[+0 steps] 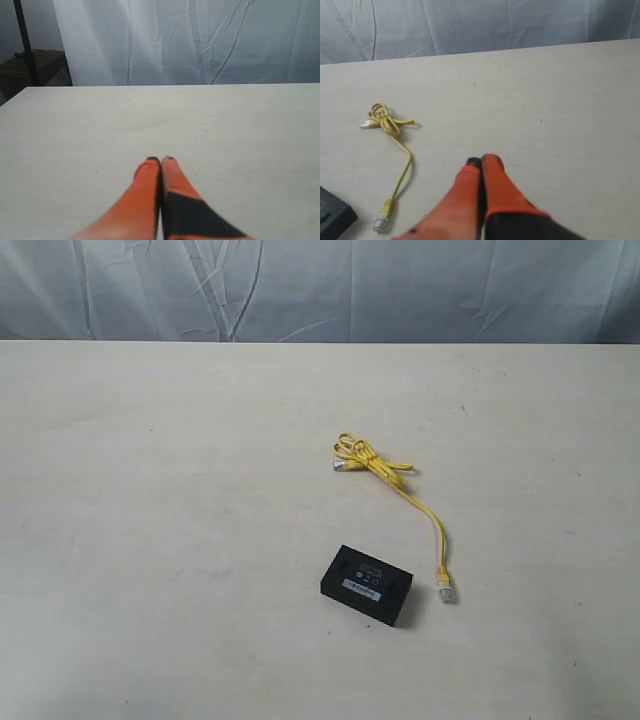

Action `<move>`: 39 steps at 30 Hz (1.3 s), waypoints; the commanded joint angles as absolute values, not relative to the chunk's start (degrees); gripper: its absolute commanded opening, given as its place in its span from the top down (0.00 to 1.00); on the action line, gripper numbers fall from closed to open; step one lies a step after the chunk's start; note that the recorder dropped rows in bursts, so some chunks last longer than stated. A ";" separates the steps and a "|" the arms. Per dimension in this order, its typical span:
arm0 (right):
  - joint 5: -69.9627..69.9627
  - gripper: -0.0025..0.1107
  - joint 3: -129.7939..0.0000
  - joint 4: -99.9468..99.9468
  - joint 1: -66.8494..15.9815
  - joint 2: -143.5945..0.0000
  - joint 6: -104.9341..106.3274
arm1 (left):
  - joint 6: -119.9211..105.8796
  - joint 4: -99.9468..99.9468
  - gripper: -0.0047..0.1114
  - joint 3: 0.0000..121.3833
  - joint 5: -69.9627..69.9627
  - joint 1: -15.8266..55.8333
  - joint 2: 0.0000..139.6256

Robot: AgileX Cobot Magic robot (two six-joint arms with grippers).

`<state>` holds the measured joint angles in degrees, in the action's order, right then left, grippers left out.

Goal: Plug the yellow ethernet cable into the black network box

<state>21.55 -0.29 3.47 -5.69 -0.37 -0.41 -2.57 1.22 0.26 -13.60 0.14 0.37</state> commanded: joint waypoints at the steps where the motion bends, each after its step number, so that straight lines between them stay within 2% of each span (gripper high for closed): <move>1: 20.66 0.98 0.00 3.70 -5.33 0.00 0.00 | -2.26 1.20 0.96 0.00 -13.35 0.00 0.00; 12: 20.90 0.98 0.00 3.70 -5.33 0.00 0.00 | -2.26 1.37 0.96 0.00 -11.93 0.00 0.00; 22: 20.90 0.98 0.00 3.70 -5.33 0.00 0.00 | -2.26 1.37 0.96 0.00 3.20 0.00 0.00; 39: 20.63 0.98 0.00 3.70 -5.33 0.00 0.00 | -2.22 3.70 0.96 0.00 8.40 0.00 0.00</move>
